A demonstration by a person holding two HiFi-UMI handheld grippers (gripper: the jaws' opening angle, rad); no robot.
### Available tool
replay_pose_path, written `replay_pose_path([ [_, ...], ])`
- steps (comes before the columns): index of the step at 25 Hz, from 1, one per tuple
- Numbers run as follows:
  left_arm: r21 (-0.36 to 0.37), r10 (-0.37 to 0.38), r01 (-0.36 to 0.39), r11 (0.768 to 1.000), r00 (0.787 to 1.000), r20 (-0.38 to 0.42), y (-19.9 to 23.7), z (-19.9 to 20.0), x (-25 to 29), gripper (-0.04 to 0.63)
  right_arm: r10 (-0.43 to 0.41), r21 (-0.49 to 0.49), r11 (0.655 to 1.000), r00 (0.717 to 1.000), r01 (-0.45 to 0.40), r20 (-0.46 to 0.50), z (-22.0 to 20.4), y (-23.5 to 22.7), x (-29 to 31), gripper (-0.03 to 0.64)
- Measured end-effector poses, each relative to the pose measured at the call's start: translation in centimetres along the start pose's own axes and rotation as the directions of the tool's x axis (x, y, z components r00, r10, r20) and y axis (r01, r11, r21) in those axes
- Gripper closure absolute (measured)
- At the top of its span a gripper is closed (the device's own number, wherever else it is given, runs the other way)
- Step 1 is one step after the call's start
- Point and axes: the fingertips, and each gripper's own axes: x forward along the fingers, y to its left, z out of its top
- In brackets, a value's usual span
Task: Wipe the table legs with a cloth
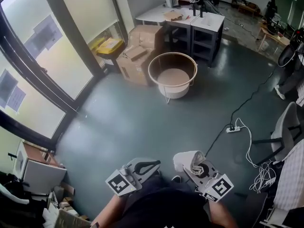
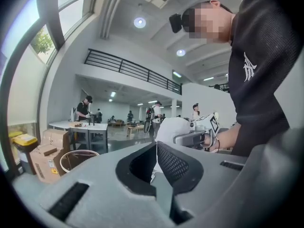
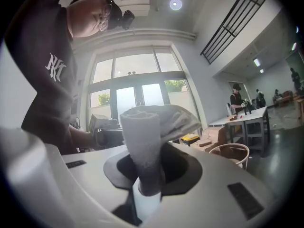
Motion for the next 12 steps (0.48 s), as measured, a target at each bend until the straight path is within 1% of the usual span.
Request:
replay_pose_path([
  [3, 0.012, 0.026, -0.026, 1.0, 1.0, -0.014, 1.3, -0.1, 0.2, 0.589, -0.013, -0.009, 1.0, 1.0, 0.013, -0.007, 0.1, -1.1, 0.5, 0.541],
  [5, 0.017, 0.027, -0.027, 0.999, 1.0, -0.011, 1.9, -0.2, 0.6, 0.589, -0.024, -0.015, 1.0, 0.999, 0.023, -0.022, -0.2, -1.8, 0.7, 0.541],
  [9, -0.026, -0.026, 0.026, 0.999, 1.0, -0.017, 2.4, -1.0, 1.6, 0.589, -0.014, 0.001, 1.0, 0.999, 0.015, -0.033, -0.8, -2.4, 0.9, 0.541],
  [12, -0.06, -0.047, 0.045, 0.997, 0.999, -0.027, 3.2, -2.3, 2.2, 0.589, -0.018, 0.008, 1.0, 0.998, 0.019, -0.057, -1.7, -2.6, 0.9, 0.541],
])
